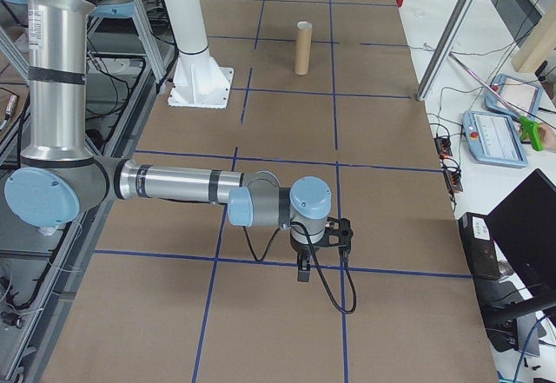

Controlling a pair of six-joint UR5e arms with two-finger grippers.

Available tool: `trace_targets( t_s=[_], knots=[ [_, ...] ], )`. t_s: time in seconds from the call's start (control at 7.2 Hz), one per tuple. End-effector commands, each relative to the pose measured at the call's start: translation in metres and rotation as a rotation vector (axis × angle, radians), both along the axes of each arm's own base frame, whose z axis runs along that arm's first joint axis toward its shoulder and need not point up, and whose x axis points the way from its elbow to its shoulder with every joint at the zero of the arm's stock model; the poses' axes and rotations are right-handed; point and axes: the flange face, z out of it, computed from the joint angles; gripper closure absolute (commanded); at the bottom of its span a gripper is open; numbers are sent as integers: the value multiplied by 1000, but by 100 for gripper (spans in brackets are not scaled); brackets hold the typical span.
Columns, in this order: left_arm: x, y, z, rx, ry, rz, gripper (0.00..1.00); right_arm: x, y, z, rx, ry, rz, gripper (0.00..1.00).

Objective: Collect badminton balls into bucket

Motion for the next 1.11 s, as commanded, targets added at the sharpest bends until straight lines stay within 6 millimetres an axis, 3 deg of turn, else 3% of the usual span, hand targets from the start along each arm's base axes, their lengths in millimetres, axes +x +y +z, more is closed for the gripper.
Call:
trace_targets(
  t_s=[0.0,0.28,0.56,0.83,0.97],
  knots=[
    [7,-21,-17,150,-52,-50,100,0,0,0,0,0,0,0],
    [15,-39,-40,186,-94,-88,100,0,0,0,0,0,0,0],
    [29,-66,-84,259,-210,-149,100,0,0,0,0,0,0,0],
    [30,-68,-105,274,-281,-167,100,0,0,0,0,0,0,0],
    [23,-59,-124,273,-331,-188,100,0,0,0,0,0,0,0]
  ],
)
